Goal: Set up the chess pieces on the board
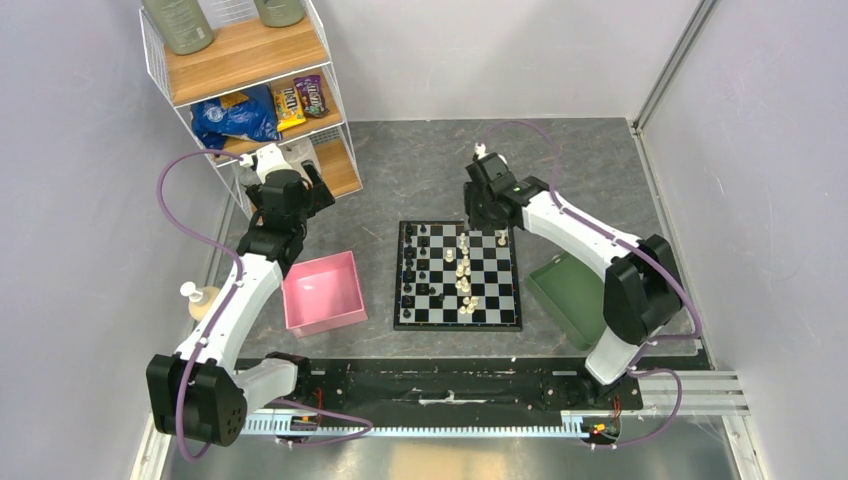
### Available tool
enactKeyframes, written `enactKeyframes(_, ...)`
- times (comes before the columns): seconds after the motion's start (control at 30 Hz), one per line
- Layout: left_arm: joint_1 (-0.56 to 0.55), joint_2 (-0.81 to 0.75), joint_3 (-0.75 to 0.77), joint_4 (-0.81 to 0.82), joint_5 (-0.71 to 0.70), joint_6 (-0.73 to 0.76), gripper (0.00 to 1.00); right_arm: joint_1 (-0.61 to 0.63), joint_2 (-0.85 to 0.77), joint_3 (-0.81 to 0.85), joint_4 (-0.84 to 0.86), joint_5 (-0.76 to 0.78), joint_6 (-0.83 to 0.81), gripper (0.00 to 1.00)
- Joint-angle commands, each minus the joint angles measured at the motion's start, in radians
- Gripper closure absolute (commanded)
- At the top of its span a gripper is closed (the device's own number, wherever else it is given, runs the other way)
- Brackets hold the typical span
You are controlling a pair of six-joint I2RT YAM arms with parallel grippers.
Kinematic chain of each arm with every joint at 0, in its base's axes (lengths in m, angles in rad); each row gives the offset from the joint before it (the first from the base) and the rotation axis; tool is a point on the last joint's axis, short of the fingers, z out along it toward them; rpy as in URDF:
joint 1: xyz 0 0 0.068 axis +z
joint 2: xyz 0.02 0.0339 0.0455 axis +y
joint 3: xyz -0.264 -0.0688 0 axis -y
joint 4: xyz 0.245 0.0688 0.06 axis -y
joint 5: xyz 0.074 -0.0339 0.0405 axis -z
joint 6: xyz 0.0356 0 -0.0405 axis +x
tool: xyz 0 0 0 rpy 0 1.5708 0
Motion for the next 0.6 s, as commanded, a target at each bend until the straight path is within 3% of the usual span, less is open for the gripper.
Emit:
enactKeyframes(0.0, 0.003, -0.001, 0.017, 0.025, -0.005, 0.018, 0.0, 0.069, 0.055, 0.069, -0.012, -0.037, 0.009, 0.5)
enactKeyframes(0.2, 0.003, 0.002, 0.021, 0.027, -0.007, 0.019, 0.0, 0.133, 0.118, 0.107, -0.017, -0.027, 0.004, 0.51)
enactKeyframes(0.57, 0.003, 0.0, 0.023, 0.027, -0.01, 0.022, 0.0, 0.111, 0.194, 0.191, -0.058, 0.106, -0.006, 0.53)
